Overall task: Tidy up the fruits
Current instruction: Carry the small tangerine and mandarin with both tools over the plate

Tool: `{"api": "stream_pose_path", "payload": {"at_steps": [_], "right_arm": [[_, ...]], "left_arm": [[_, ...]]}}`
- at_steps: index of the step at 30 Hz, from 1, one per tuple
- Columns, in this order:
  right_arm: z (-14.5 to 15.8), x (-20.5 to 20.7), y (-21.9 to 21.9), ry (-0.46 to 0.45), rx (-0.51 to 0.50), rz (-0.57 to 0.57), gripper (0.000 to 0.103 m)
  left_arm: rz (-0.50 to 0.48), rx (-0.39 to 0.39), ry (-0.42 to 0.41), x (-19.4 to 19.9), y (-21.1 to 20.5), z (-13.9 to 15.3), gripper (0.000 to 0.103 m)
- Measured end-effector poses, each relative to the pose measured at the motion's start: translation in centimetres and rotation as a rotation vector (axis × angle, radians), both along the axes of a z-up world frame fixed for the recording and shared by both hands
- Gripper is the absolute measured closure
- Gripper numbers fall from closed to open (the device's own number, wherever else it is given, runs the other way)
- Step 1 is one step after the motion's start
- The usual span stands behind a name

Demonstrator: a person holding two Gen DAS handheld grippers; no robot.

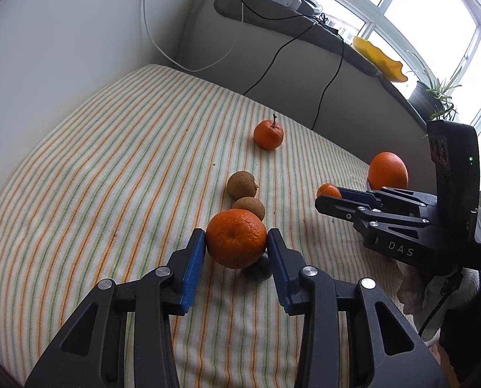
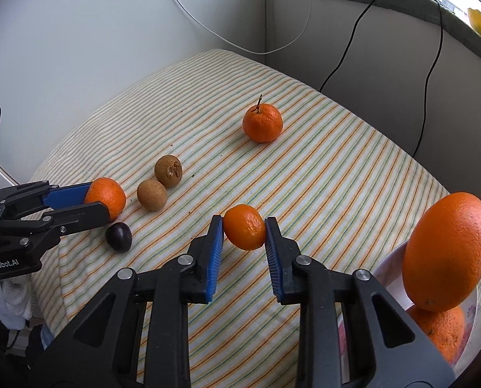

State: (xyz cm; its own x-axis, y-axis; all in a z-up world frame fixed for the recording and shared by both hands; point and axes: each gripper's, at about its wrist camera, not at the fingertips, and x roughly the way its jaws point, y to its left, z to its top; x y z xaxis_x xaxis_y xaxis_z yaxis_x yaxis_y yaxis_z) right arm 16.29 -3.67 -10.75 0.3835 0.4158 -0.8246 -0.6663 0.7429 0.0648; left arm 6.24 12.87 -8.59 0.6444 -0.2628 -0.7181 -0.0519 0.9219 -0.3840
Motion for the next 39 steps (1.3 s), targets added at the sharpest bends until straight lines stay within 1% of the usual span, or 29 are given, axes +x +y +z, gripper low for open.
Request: {"api": "stream_pose_path", "payload": {"at_steps": [8,16,19,25,32,39], "right_arm": [[2.5,-2.5,-2.3,-0.034,0.068,-0.005,0.076],[4.9,-4.9,-5.8,-0.067,0.125,-0.035,0.076],[5.3,-5.5,-7.6,-0.072,0.138,-0.061,0.076],[5.3,-5.9,-11.2,-0.072,0.144,-0.121,0.076],[4.5,-6.9,-15.5,-0.068,0.118,-0.192,0.076],[3.3,-7.0,-18.6,-0.046,0.108,-0.254,0.076]], "left_arm": [[-0.033,-0.008,-0.041,-0.8,-1.2,1.7,0.065],[-0.11,-0.037,-0.077,-1.0,-4.4,2.9,0.065],[-0.144,-0.048,-0.082,-1.1,-5.8,3.2,0.065],[-0.235,-0.063,-0.077,-1.1,-9.2,3.2,0.065],[-0.328,-0.066,-0.069,-0.7,-13.1,3.2,0.065],[-0.397,-0.044,-0.07,0.0,-16.4,3.2,0.065]]}}
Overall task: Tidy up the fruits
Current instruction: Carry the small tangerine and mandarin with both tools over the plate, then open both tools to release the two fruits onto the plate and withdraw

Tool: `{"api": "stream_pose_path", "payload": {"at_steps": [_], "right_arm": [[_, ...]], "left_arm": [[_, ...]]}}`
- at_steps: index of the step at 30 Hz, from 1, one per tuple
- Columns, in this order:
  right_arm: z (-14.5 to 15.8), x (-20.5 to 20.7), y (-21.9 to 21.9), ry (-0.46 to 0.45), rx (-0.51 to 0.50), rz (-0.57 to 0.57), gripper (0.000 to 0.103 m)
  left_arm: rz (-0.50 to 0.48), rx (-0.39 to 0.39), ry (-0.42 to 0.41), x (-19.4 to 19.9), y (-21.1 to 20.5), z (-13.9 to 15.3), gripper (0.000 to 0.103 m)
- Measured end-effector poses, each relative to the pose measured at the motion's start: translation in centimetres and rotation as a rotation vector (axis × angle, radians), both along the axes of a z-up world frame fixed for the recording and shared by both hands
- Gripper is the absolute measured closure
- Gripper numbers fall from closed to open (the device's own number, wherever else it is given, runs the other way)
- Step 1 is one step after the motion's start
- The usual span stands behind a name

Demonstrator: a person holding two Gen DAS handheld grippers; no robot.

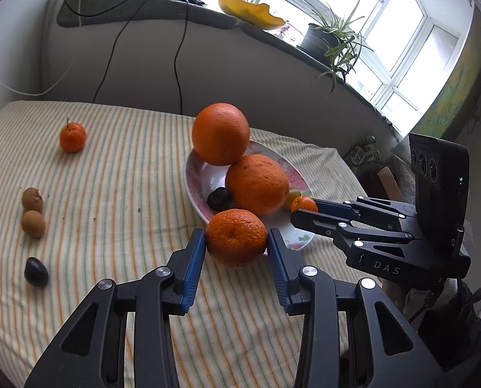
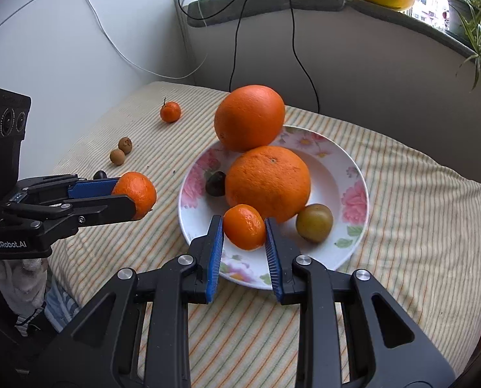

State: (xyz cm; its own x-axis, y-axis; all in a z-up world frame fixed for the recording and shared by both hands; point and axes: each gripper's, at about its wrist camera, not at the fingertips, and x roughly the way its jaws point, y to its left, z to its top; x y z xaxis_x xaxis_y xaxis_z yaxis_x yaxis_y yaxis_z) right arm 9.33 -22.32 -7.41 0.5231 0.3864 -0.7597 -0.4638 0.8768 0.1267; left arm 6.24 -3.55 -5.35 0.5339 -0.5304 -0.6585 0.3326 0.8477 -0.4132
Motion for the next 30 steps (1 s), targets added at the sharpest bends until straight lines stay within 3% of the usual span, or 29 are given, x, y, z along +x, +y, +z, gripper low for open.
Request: {"api": "stream_pose_path", "payload": {"at_steps": [11,30], "right_arm": [[-1.0,0.1,-1.6,0.012,0.002,-0.02,0.076],[-1.3,0.0,-1.5,0.014,-0.004,-0.013,0.076]], "left_arm": [[-0.043,0.034,0.01,1.2,-3.2,-0.5,0.065],[-0.064,0.054,0.011,1.8,-4.3,-0.5,0.064]]}}
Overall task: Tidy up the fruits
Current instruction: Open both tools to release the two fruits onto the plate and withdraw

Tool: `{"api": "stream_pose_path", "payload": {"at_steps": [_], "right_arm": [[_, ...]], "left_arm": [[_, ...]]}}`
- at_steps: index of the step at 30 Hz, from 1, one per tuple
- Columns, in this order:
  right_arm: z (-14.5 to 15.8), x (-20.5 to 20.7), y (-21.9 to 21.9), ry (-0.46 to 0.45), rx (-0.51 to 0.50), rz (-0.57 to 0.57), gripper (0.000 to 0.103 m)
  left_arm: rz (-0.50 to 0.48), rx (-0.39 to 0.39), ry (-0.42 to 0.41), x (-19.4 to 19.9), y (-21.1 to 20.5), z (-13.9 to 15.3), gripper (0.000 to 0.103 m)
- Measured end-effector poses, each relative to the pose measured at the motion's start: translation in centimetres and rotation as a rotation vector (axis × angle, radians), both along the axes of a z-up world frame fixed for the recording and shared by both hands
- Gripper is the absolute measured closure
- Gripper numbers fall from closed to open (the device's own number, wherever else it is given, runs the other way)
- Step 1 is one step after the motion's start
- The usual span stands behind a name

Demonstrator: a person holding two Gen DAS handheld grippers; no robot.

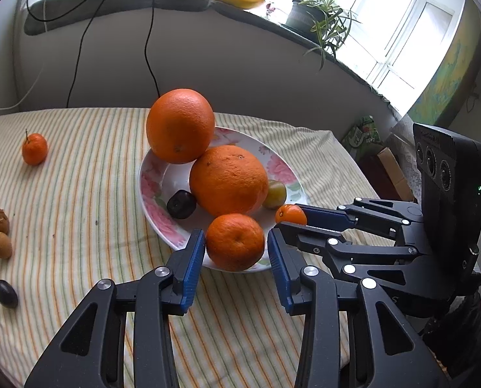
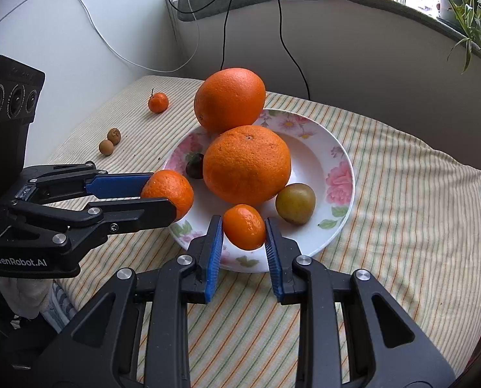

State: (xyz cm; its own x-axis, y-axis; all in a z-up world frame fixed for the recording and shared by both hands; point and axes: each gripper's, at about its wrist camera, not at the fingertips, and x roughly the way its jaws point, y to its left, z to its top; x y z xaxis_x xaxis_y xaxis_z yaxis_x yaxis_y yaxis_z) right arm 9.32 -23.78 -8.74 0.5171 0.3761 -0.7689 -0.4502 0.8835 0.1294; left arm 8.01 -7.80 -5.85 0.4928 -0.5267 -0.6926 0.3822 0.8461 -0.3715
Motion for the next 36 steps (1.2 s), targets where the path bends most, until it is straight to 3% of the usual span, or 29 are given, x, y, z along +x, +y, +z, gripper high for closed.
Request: {"api": "stream_pose_path", "payload": {"at_steps": [5,6,9,10,18,21,36], "right_arm": [[0.0,0.0,-0.1,0.001,-0.009,-0.007,0.075],[0.0,0.0,-0.1,0.0,-0.01,-0.01,0.068],[0.3,-0.3,-0.3,-0.026,-0.016,-0.024,0.034],[0.4,-0.4,-0.4,-0.037,-0.018,-0.027,0.031],[0.5,-0.5,-0.4,-0.041,-0.036,-0.029,0.029],[0.5,-0.5,-0.3,-0.038,-0.04,-0.03,0.021],[1.6,-0.8,1.5,-0.069,-0.058,0.007,0.019]], "left_arm": [[0.001,0.01,-0.024,-0.1,-0.2,0.4,0.053],[0.001,0.011,-0.024,-0.2,-0.2,0.4,0.053],[0.004,0.011,-0.022,-0.2,0.0,0.3,0.053],[0.005,0.012,-0.022,-0.2,0.0,0.3,0.053],[0.016,0.008,-0.03,-0.3,0.4,0.7,0.035],[0.029,0.009,-0.033,-0.4,0.6,0.8,0.028],[0.129,0.031,-0.076,-1.5,4.2,1.4,0.028]]}}
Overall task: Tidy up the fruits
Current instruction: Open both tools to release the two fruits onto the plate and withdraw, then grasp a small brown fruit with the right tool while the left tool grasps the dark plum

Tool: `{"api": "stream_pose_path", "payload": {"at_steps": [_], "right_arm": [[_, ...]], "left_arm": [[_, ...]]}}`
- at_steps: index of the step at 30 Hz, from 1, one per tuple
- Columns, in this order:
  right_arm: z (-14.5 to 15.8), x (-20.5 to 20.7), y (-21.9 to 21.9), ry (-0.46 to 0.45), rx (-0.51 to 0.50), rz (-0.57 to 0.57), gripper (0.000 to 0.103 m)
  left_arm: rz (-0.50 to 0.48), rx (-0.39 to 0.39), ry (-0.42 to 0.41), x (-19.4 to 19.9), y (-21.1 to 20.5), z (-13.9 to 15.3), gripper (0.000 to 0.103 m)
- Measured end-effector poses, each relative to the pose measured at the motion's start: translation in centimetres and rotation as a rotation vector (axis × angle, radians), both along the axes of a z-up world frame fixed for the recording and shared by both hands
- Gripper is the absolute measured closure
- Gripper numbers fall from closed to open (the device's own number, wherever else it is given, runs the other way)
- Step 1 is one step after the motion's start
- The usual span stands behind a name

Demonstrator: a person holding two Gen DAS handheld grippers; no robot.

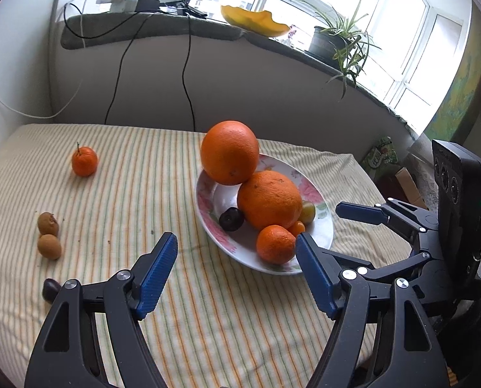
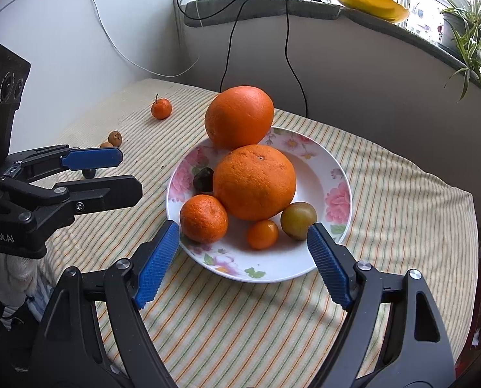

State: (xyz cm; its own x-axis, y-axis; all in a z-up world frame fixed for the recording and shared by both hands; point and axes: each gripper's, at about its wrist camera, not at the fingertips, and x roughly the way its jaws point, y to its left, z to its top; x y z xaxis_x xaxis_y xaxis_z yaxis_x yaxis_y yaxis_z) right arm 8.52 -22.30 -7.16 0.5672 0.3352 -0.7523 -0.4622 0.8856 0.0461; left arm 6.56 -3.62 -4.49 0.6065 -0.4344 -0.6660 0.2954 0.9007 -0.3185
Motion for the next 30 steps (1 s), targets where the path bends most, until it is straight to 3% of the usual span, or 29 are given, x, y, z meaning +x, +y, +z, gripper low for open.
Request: {"api": "stream_pose_path", "payload": {"at_steps": [12,23,30], "right_arm": [[1.7,0.9,2.4,-0.014,0.053,0.046,0.019],[3.0,1.9,8.0,0.005,0.105,0.183,0.019],[2.2,3.2,12.1,0.079,0.119,0.232,0.019]], "left_arm": [[0.123,0.003,-0.009,-1.0,5.2,0.1,0.028],[0.236,0.0,0.008,-2.2,10.2,-0.8,0.028],[0.264,-0.008,0.038,-2.3,11.8,-2.2,0.03]]}}
